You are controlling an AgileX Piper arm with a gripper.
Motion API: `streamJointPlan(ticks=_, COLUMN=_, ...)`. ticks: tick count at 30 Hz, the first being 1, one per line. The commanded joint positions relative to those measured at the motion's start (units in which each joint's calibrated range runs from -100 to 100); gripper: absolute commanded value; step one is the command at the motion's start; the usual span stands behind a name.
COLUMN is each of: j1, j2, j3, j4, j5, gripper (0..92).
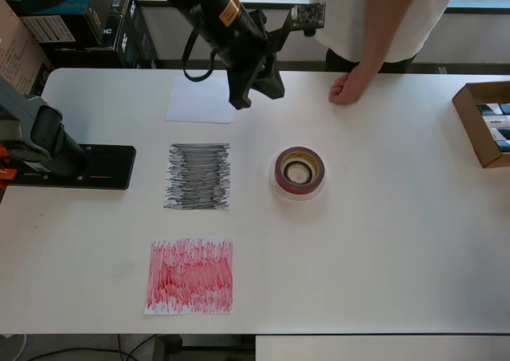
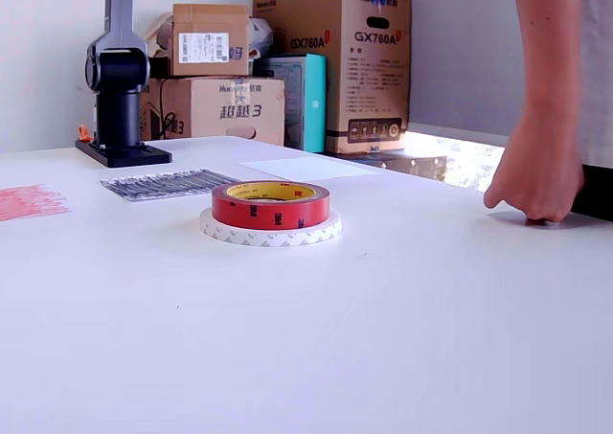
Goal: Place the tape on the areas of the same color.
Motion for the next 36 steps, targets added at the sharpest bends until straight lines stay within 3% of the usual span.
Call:
streamJointPlan(ticks=1, j1=-0.6, j2=-0.4, j3=0.5, j4=1.6, j5=1.3, gripper=0.2)
streamJointPlan(ticks=18, j1=-7.6, j2=5.2, j3=0.3, j4=0.8, j5=3.2, gripper=0.2)
streamJointPlan(ticks=36, j1=-8.4, j2=15.2, j3=-4.4, j4=0.7, j5=6.2, gripper=0.2)
